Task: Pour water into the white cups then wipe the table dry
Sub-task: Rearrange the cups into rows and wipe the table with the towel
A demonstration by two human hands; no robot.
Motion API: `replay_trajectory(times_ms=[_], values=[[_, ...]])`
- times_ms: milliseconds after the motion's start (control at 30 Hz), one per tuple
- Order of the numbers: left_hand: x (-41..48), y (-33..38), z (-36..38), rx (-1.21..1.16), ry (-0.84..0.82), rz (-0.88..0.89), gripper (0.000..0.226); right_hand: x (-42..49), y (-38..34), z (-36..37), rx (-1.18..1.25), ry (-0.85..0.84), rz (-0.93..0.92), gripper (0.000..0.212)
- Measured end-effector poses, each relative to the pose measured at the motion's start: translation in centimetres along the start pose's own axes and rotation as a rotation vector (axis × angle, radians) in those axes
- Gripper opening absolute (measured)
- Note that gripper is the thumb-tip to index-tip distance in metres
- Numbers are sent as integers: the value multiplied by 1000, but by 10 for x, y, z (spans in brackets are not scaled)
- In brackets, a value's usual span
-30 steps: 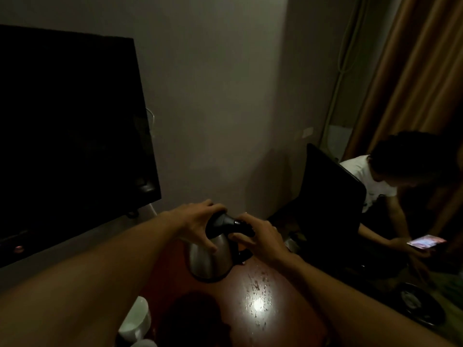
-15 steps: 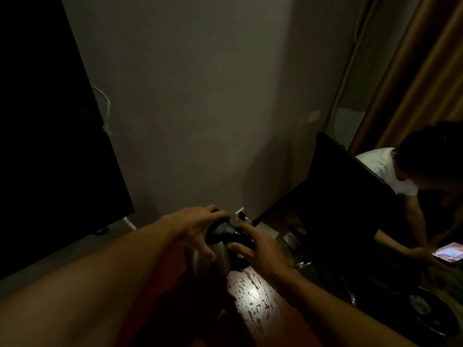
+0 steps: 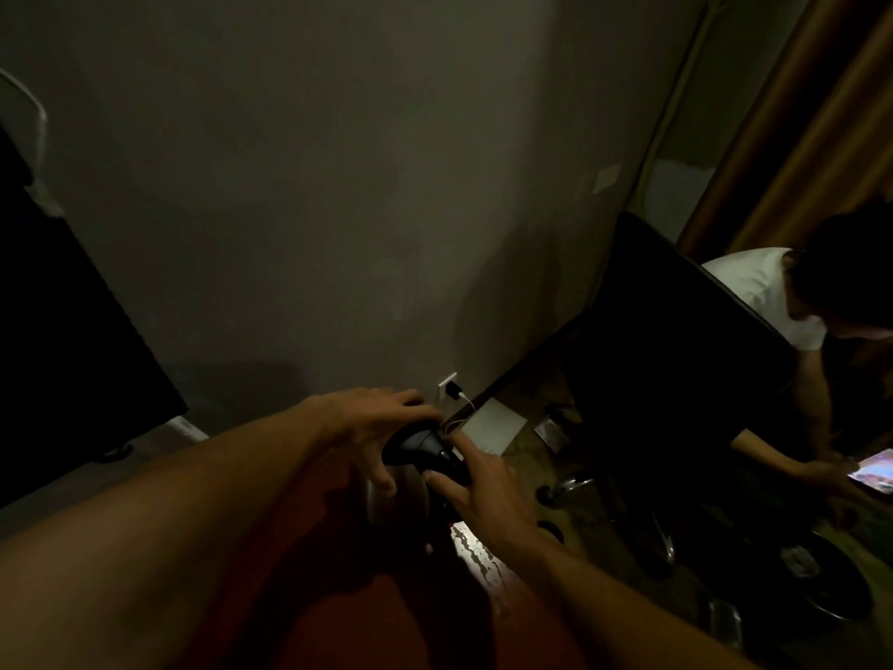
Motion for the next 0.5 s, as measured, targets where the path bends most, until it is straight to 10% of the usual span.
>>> replay_trajectory(times_ms=[500], values=[[-33, -2, -14, 176, -8, -71, 121, 5, 2, -6, -103, 33, 45, 48]])
Point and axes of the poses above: each hand's wrist, its own x-axis towards the middle knuckle, its own z-axis out of the palm, y = z × x, the point moved 9 cm from there along x, towards the middle knuckle, and after that the axes turned 10 degrees about -y, right-handed, at the moved point
